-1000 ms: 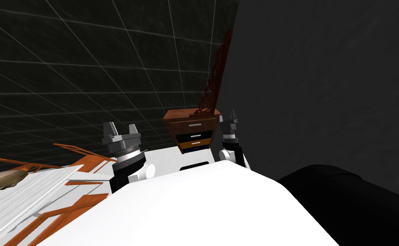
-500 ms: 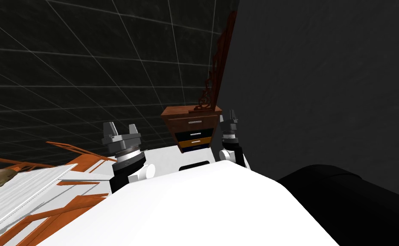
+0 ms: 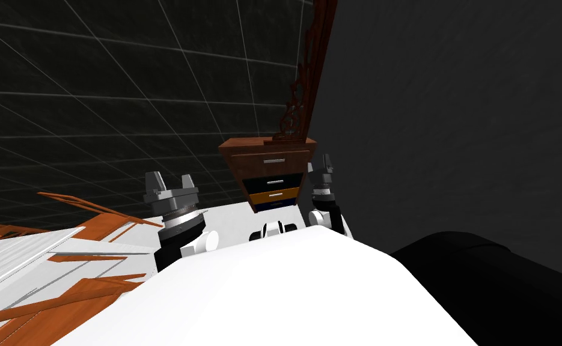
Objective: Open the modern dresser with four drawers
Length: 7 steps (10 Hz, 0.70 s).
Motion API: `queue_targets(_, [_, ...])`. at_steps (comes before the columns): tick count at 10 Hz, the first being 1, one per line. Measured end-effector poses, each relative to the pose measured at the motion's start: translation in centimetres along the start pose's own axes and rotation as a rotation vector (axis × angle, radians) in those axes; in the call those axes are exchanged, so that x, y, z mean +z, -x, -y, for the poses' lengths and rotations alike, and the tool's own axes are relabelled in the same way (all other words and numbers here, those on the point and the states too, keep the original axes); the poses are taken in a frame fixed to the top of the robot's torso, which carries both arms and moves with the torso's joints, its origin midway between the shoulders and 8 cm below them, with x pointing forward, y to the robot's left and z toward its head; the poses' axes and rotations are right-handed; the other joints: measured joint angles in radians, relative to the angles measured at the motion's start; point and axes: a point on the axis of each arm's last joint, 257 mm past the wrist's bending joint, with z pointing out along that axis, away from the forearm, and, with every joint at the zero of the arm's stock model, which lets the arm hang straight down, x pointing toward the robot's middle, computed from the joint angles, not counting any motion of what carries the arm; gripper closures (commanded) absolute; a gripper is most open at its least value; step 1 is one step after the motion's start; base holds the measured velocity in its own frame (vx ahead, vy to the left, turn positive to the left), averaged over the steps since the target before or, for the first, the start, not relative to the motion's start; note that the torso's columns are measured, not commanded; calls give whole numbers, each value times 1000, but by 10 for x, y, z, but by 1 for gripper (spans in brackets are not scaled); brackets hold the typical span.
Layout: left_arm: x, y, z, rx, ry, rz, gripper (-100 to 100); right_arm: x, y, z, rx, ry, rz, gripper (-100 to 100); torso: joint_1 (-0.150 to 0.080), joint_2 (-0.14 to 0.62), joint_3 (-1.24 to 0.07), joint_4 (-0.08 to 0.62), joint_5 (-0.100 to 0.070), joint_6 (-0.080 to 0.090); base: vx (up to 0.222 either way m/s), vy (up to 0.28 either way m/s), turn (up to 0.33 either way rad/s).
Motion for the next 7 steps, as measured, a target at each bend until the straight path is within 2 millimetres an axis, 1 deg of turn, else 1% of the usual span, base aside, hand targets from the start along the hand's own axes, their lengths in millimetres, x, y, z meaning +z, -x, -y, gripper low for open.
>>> queue_targets(2, [0, 0, 0, 0, 0, 0, 0, -3, -11, 16, -47, -53, -53, -100, 1, 12, -24, 13, 0, 0, 22, 27, -13])
queue_targets(3, [0, 0, 0, 0, 0, 0, 0, -3, -18, 29, -75, -86, -81, -100, 0, 12, -25, 13, 0, 0, 35, 43, -12])
queue_targets(4, [0, 0, 0, 0, 0, 0, 0, -10, -22, 41, -108, -128, -109, -100, 1, 13, -25, 14, 0, 0, 32, 38, -25])
queue_targets(5, [0, 0, 0, 0, 0, 0, 0, -15, -30, 64, -134, -170, -136, -100, 0, 13, -25, 14, 0, 0, 25, 26, -1])
queue_targets(6, [0, 0, 0, 0, 0, 0, 0, -16, -34, 70, -159, -187, -152, -100, -1, 14, -25, 14, 0, 0, 29, 29, -13])
queue_targets(7, [0, 0, 0, 0, 0, 0, 0, -17, -39, 82, -189, -216, -174, -100, -1, 14, -25, 14, 0, 0, 39, 35, -22])
